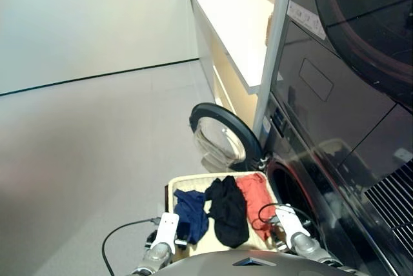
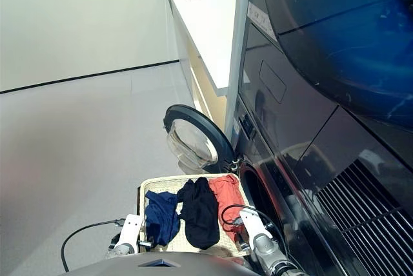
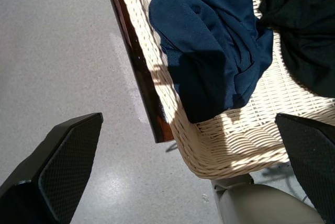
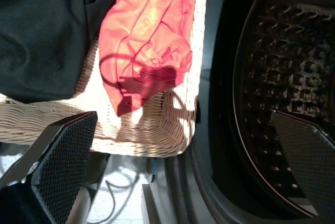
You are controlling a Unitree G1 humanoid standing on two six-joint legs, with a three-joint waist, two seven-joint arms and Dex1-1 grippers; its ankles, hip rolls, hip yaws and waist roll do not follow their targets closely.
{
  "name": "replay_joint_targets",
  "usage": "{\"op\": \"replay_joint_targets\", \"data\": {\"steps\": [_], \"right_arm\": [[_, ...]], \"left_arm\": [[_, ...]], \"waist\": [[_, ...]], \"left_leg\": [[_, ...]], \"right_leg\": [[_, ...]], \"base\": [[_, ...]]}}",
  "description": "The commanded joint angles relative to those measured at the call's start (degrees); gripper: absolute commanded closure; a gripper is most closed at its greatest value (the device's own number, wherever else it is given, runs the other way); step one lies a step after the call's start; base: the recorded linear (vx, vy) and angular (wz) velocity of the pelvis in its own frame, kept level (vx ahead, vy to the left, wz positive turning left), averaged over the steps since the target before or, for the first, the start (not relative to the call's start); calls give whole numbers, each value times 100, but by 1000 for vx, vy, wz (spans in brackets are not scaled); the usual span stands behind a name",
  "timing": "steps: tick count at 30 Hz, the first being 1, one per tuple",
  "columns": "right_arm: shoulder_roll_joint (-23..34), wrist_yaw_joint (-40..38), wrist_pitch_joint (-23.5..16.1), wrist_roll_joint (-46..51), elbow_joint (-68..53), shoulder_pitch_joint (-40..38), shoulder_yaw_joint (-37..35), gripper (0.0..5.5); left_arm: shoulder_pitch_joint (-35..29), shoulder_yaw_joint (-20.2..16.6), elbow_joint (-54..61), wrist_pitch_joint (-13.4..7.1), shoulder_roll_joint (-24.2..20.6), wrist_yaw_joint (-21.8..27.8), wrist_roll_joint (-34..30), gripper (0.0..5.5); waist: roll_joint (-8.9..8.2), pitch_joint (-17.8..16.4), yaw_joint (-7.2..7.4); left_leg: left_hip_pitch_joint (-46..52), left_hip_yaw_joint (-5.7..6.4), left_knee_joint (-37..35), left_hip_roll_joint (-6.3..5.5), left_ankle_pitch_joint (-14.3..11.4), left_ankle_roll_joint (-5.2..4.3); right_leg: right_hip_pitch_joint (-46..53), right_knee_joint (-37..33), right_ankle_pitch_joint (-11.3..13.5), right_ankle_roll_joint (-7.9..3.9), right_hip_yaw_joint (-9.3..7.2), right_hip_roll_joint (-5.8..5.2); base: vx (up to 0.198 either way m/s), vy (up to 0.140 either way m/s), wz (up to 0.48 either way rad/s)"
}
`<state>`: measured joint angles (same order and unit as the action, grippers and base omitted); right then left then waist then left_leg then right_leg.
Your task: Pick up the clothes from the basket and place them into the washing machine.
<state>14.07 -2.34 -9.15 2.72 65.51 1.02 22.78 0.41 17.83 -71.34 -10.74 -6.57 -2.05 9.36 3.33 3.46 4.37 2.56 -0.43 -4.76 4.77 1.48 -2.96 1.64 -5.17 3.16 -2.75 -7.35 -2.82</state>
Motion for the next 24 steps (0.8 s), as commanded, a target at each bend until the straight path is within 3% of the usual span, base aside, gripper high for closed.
{"op": "replay_joint_targets", "data": {"steps": [1,15,24], "right_arm": [[-248,10,-255,228,-63,539,91,0],[-211,88,-243,168,-324,713,341,0],[-105,35,-271,118,-744,1305,734,0]], "left_arm": [[-568,90,-150,-170,-86,148,56,0],[-956,241,-84,-153,-228,48,-148,0],[-1753,565,83,-151,-402,-163,-240,0]], "waist": [[-510,-180,-10],[-499,-361,29],[-454,-796,102]], "left_leg": [[118,-152,342,-415,-444,59],[-113,-197,348,-420,-375,46],[-888,-292,435,-433,-192,-13]], "right_leg": [[123,94,-293,-582,49,-287],[-181,145,-218,-602,114,-302],[-1004,212,11,-641,224,-355]], "base": [[0,0,0],[0,0,0],[-60,22,-40]]}}
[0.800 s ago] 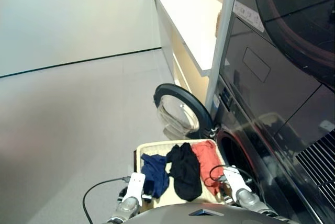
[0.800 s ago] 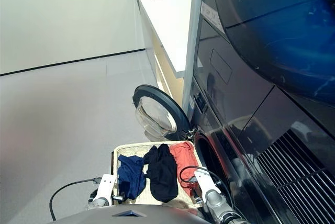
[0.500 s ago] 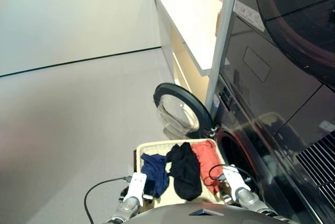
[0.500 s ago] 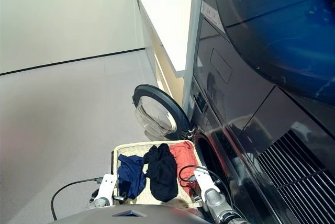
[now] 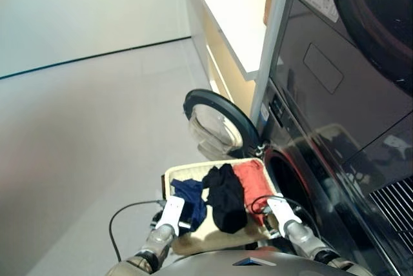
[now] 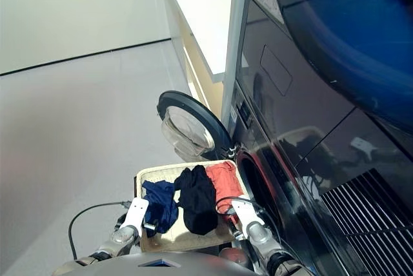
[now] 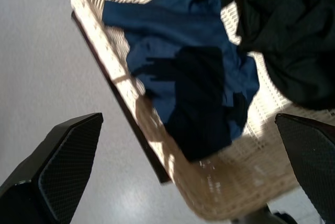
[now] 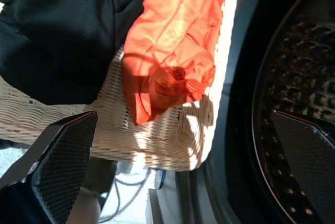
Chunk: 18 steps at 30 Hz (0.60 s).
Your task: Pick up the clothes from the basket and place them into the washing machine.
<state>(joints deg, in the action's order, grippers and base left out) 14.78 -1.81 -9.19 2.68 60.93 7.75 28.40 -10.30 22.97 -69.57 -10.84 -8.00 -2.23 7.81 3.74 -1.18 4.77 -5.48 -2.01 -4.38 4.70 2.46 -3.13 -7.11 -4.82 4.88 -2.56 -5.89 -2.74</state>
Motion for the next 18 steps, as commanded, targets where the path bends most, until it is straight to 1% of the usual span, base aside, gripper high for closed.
{"op": "replay_joint_targets", "data": {"steps": [1,3,6,7,9,12,13,18], "right_arm": [[-173,-41,-269,141,-326,725,205,0],[-154,-87,-275,162,-445,917,277,0],[-120,-200,-323,297,-699,1261,357,0],[-123,-242,-348,360,-763,1382,379,0],[-96,-314,-374,412,-1018,1564,422,0],[-87,-433,-429,534,-1111,1778,396,0],[-84,-470,-447,549,-1170,1844,394,0],[-121,-572,-538,670,-1333,2088,447,0]], "left_arm": [[-773,80,-85,-145,-264,-184,-51,0],[-974,95,-94,-127,-282,-272,14,0],[-1364,137,-62,-110,-341,-452,161,0],[-1490,127,-60,-100,-361,-521,207,0],[-1733,119,-19,-109,-416,-637,326,0],[-2044,67,38,-143,-489,-798,511,0],[-2148,58,43,-151,-522,-851,540,0],[-2640,-18,-21,-150,-707,-1129,611,0]], "waist": [[-495,-381,64],[-511,-495,73],[-558,-778,94],[-574,-865,105],[-588,-995,125],[-590,-1122,173],[-592,-1161,188],[-608,-1237,252]], "left_leg": [[-213,-148,432,-426,-280,3],[-443,-165,529,-412,-278,-3],[-906,-160,864,-394,-321,9],[-1088,-155,1008,-393,-351,14],[-1377,-160,1173,-373,-380,13],[-1831,-115,1413,-368,-402,6],[-1978,-100,1501,-350,-415,1],[-2654,-58,1844,-320,-476,-24]], "right_leg": [[-252,193,-136,-660,98,-365],[-463,264,-133,-652,128,-363],[-895,559,-172,-613,167,-360],[-1104,760,-212,-586,162,-338],[-1438,1032,-280,-572,141,-315],[-1921,1310,-318,-566,89,-332],[-2053,1395,-328,-561,85,-343],[-2714,1683,-365,-544,60,-359]], "base": [[-73,24,-88],[-19,5,-88],[-91,6,-82],[-101,13,-31],[-80,17,-58],[-43,4,-48],[0,0,0],[0,0,0]]}}
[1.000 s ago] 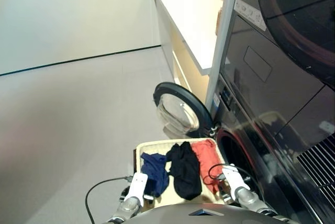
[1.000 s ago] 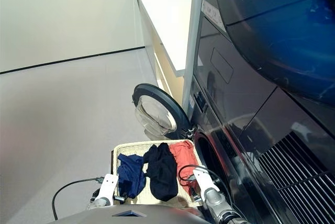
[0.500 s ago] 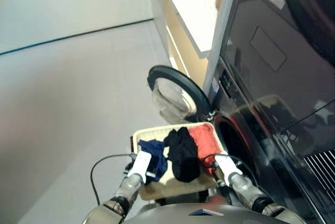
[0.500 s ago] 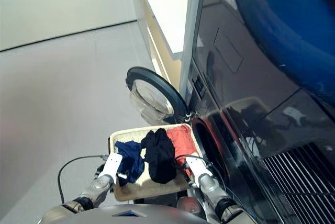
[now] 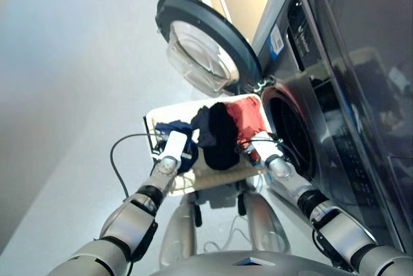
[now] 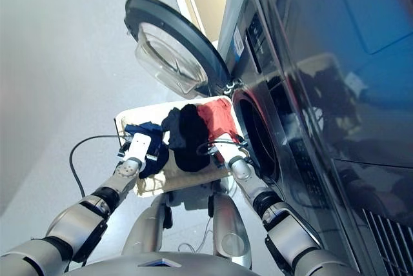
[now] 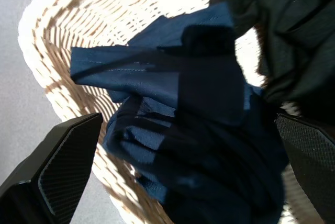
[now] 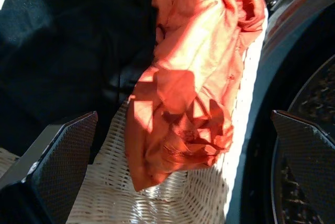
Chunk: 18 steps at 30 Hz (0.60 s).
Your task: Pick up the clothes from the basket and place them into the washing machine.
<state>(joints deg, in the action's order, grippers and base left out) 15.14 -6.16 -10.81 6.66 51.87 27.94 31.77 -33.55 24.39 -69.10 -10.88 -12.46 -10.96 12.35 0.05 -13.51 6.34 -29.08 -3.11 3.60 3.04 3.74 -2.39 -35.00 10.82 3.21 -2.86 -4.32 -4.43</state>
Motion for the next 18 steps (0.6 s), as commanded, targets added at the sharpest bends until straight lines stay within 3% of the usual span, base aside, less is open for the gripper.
{"op": "replay_joint_targets", "data": {"steps": [1,8,9,10,16,17,18], "right_arm": [[-165,-161,-401,294,-459,92,121,0],[-151,-145,-516,441,-765,270,197,0],[-148,-145,-529,446,-798,282,199,0],[-149,-138,-534,447,-848,326,206,0],[-158,-83,-517,572,-987,433,147,0],[-176,-78,-518,542,-974,432,153,0],[-181,-72,-515,521,-964,416,156,0]], "left_arm": [[-403,-182,-92,-135,-306,-361,132,0],[-944,-479,-348,-100,-597,-478,537,0],[-961,-475,-361,-104,-616,-470,540,0],[-1021,-467,-377,-95,-644,-470,557,0],[-1290,-507,-589,31,-624,-398,715,0],[-1266,-550,-633,33,-630,-342,783,229],[-1234,-554,-612,28,-631,-344,807,518]], "waist": [[-245,-10,105],[-295,18,213],[-271,25,195],[-270,16,197],[-232,116,275],[-236,139,278],[-233,154,280]], "left_leg": [[-418,57,1124,-146,-623,-98],[-1408,114,1791,-59,-847,-99],[-1404,155,1876,-11,-1046,-119],[-1525,160,1997,-3,-1104,-99],[-2111,269,2396,-5,-1199,-106],[-2083,275,2368,-2,-1205,-110],[-2080,263,2377,-1,-1216,-110]], "right_leg": [[-50,172,-210,-509,-96,-188],[-936,676,-331,-479,-72,-165],[-969,798,-509,-501,-68,-110],[-1079,906,-532,-501,-56,-103],[-1622,1310,-615,-489,-74,-150],[-1645,1333,-634,-488,-78,-145],[-1651,1355,-646,-488,-76,-151]], "base": [[0,0,0],[16,1,7],[108,11,15],[102,4,-33],[0,0,0],[0,0,0],[0,0,0]]}}
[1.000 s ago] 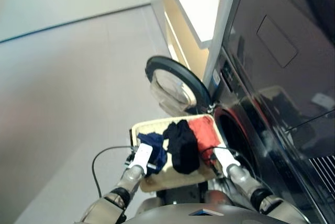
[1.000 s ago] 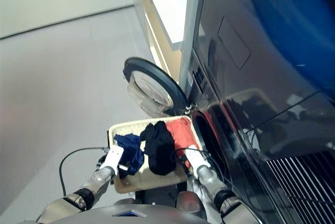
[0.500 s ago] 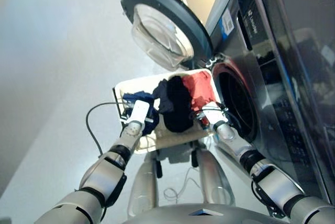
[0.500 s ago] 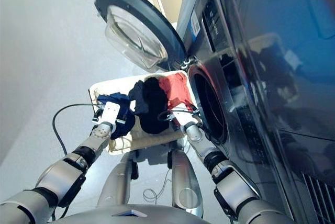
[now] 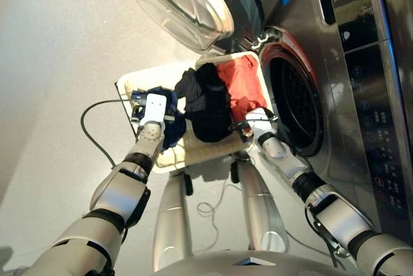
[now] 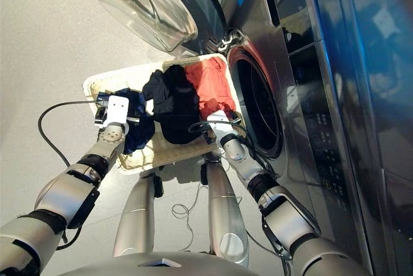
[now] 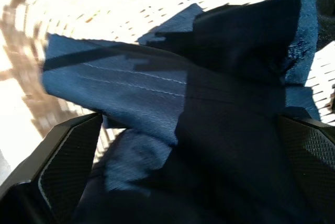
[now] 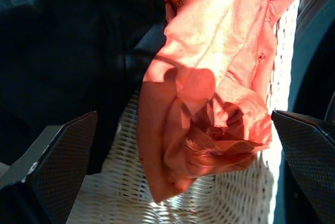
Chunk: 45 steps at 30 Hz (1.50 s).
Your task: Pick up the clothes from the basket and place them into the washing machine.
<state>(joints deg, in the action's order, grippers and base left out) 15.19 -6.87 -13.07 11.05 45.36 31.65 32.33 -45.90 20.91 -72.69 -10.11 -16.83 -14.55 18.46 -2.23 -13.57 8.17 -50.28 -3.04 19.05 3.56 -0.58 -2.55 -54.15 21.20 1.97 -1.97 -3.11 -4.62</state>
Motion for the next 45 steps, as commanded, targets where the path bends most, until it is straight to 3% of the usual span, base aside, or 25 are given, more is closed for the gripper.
{"op": "replay_joint_targets", "data": {"steps": [1,9,10,11,15,23,33,38,39,40,42,43,45], "right_arm": [[-202,9,-290,58,-300,38,96,0],[-183,145,-309,32,-161,-189,-28,0],[-157,154,-303,41,-178,-226,-41,0],[-144,166,-303,40,-192,-251,-42,0],[-73,232,-291,-28,-162,-353,-12,0],[275,594,-244,-495,-887,-581,351,0],[516,828,-251,-1305,-1761,-204,906,0],[352,840,-200,-1486,-1625,166,1099,0],[259,830,-163,-1605,-1497,340,1164,0],[259,829,-163,-1605,-1496,340,1164,0],[80,687,-129,-1853,-1089,716,1195,0],[77,686,-129,-1853,-1088,718,1195,0],[0,500,-99,-1983,-887,926,1082,0]], "left_arm": [[20,-217,-262,-47,-172,47,225,550],[226,-117,-130,-154,16,177,209,550],[253,-126,-46,-206,5,176,252,550],[264,-129,27,-223,10,183,275,550],[360,-145,494,-416,-12,274,495,550],[1250,-50,3464,-952,-1,617,1562,550],[1578,208,5287,-935,158,932,2348,550],[1608,393,5784,-935,260,1024,2662,550],[1662,483,6194,-931,271,1118,2834,550],[1662,483,6194,-931,271,1118,2834,550],[1837,677,6826,-908,248,1330,3222,550],[1836,676,6826,-908,246,1330,3222,550],[1950,798,7213,-851,179,1465,3476,550]], "waist": [[-8,178,94],[78,408,70],[88,425,56],[72,422,67],[108,324,-13],[223,73,-255],[461,114,-349],[612,142,-415],[726,160,-467],[725,164,-467],[963,196,-609],[958,214,-608],[1114,206,-681]], "left_leg": [[34,235,865,-48,-804,-88],[493,164,648,-122,-809,-49],[694,144,508,-134,-778,-57],[759,94,392,-181,-594,-28],[1335,57,130,-209,-517,-36],[2361,36,-444,-318,-296,-44],[2670,-24,-684,-355,-208,-28],[2662,-51,-689,-373,-192,-4],[2683,-51,-733,-387,-178,0],[2680,-50,-735,-387,-176,0],[2717,-46,-798,-414,-158,12],[2696,-46,-810,-419,-138,13],[2712,-28,-807,-423,-143,23]], "right_leg": [[272,326,-523,-577,-193,-132],[611,207,-513,-583,-156,-163],[785,121,-485,-590,-162,-167],[852,-18,-305,-568,-164,-211],[1433,-265,-247,-572,-147,-220],[2524,-956,-116,-564,-175,-222],[2803,-1186,-92,-558,-101,-218],[2790,-1207,-91,-549,-55,-223],[2796,-1240,-94,-548,-52,-242],[2792,-1240,-93,-548,-52,-243],[2813,-1256,-112,-544,-67,-277],[2793,-1267,-97,-545,-66,-282],[2809,-1247,-118,-540,-69,-311]], "base": [[0,0,0],[0,0,0],[-68,16,-39],[-63,20,-51],[-16,6,-13],[-3,-9,8],[0,0,0],[0,0,0],[0,0,0],[0,0,0],[0,0,0],[0,0,0],[0,0,0]]}}
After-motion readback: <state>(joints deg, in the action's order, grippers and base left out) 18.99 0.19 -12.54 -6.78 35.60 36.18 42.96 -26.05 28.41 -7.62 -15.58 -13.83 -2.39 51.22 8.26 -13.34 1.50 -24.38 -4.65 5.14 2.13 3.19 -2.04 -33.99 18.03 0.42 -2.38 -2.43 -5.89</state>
